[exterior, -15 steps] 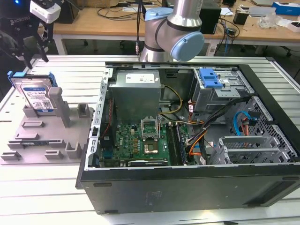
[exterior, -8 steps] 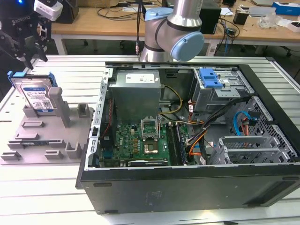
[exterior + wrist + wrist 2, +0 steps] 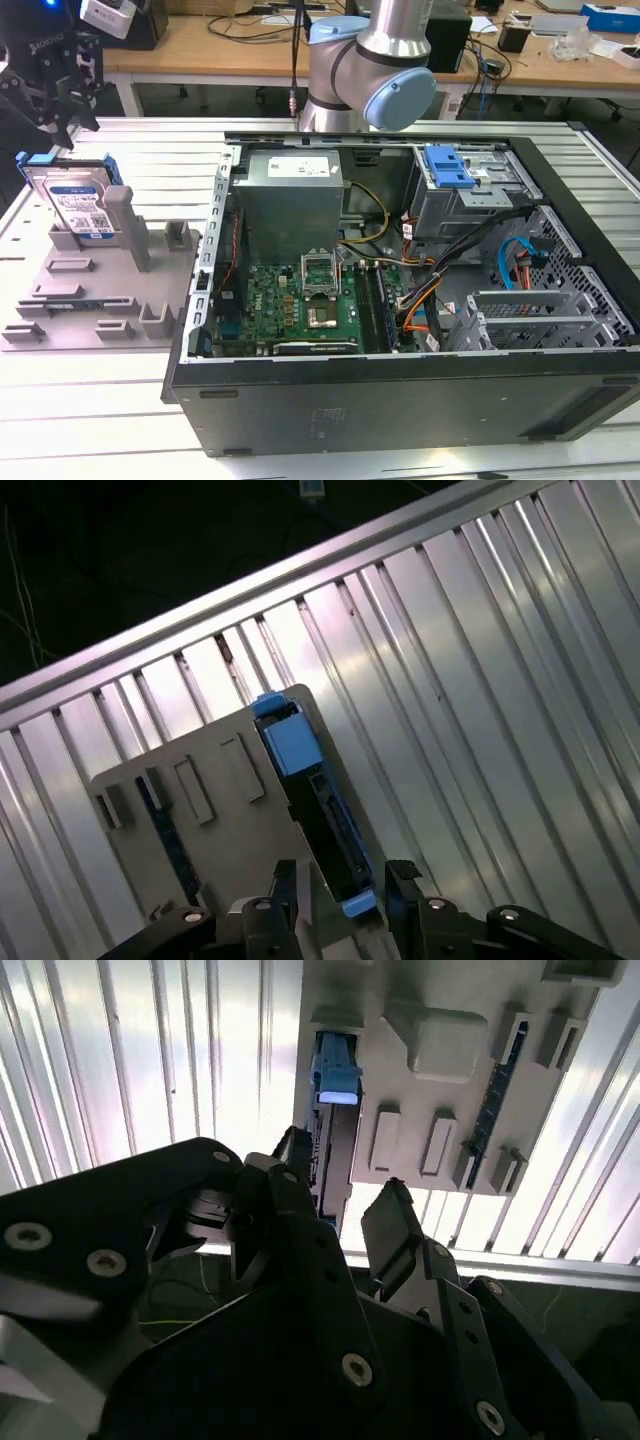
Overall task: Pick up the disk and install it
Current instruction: 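Pick up the disk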
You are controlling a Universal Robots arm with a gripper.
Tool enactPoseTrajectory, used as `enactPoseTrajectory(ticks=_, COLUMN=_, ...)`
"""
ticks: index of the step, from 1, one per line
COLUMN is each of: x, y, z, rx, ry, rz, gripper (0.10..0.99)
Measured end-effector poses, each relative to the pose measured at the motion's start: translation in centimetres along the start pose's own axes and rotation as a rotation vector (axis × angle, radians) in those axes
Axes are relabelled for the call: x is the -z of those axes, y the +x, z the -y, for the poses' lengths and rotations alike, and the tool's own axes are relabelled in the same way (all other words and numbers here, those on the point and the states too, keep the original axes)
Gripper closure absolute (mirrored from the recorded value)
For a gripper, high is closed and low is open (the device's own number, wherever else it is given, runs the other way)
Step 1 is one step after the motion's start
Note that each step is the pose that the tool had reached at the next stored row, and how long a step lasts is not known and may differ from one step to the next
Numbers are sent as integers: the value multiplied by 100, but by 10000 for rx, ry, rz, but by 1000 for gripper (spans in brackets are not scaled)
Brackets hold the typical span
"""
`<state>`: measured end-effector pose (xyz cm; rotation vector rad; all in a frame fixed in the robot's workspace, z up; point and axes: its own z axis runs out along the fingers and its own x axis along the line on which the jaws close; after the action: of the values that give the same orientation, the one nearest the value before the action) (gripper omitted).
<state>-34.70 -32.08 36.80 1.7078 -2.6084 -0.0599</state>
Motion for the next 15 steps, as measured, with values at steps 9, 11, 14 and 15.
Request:
enactPoseTrajectory(ticks=9, x=-17, y=0, z=1, rx=2535, ry=13, rz=-158, gripper=604)
enactPoseTrajectory(ticks=11, x=-22, y=0, z=1, rx=3035, ry=19, rz=-200, gripper=604)
enactPoseTrajectory(ticks=14, x=-25, y=-1, z=3, rx=3302, ry=26, rz=-239, gripper=604)
enactPoseTrajectory(ticks=15, x=-24, y=-2, z=4, rx=3302, ry=26, rz=-239, gripper=604)
